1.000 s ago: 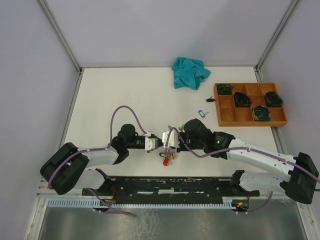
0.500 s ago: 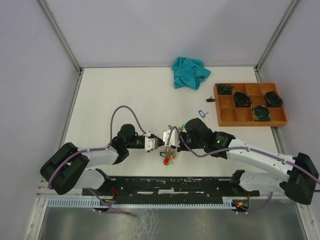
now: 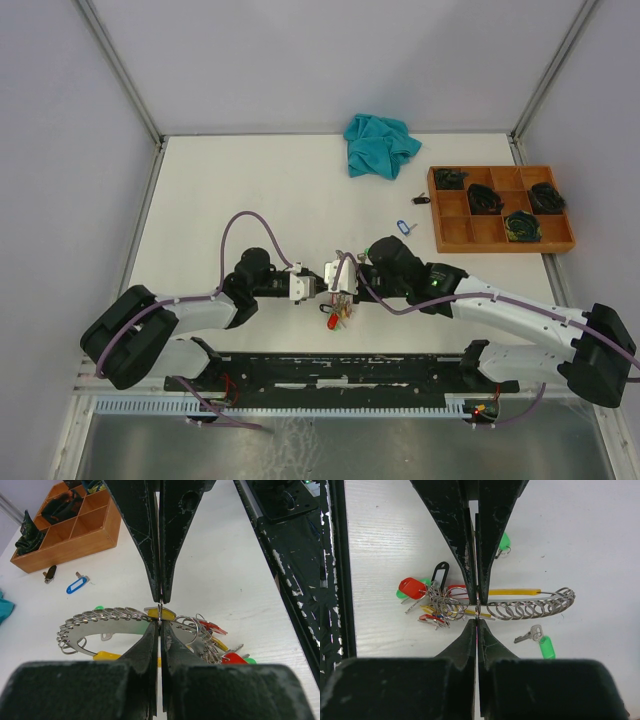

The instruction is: Put the keys on the keyring

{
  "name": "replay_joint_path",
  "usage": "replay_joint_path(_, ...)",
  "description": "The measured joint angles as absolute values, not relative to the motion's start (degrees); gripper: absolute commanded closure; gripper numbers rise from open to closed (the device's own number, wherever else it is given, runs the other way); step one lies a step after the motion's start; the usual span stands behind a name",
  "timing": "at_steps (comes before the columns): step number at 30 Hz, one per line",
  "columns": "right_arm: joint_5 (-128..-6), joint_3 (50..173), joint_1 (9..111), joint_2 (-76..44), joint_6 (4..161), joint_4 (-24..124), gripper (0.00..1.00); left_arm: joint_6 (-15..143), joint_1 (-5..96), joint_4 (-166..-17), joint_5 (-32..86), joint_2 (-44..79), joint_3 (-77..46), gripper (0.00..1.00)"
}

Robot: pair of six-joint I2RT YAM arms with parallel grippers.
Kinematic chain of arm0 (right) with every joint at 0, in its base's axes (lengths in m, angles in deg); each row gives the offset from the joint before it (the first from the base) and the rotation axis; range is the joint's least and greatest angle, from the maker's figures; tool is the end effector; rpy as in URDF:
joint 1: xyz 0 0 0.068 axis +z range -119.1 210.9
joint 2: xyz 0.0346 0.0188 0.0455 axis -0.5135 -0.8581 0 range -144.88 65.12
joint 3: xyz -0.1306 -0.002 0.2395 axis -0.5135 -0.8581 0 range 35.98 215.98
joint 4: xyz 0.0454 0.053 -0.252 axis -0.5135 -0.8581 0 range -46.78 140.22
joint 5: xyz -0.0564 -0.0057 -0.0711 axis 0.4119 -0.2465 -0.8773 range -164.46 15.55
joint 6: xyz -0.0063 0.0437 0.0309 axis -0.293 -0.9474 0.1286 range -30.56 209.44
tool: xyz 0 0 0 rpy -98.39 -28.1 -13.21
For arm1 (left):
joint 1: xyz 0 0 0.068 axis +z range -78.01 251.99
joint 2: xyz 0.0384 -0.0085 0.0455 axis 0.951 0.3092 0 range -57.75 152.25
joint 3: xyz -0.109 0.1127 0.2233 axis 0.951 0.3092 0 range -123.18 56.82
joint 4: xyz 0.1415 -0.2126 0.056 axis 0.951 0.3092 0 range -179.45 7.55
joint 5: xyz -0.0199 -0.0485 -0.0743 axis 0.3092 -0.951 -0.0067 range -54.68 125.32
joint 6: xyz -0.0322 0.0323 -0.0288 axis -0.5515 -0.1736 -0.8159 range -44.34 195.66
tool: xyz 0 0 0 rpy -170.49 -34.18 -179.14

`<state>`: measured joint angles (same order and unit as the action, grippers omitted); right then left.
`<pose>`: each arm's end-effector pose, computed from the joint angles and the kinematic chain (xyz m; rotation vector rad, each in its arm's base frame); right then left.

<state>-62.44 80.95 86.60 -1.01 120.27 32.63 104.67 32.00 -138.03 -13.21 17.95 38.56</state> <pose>0.1338 0.2093 0.2544 -1.6384 1.5734 0.4677 0.1618 -0.1706 0.1801 1.4435 0.9883 -0.8660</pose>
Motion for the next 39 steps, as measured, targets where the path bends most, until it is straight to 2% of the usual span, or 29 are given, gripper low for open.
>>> replay_joint_path(15, -62.23, 80.97, 86.60, -1.27, 120.09, 32.46, 0.99, 104.72, 31.93, -137.39, -12.95, 17.95, 38.47, 0.97)
replay_joint_path(39, -61.05, 83.70, 86.23, -4.00, 118.63, 28.09, 0.99, 108.45, 29.25, -127.30, -8.77, 16.86, 35.74, 0.97)
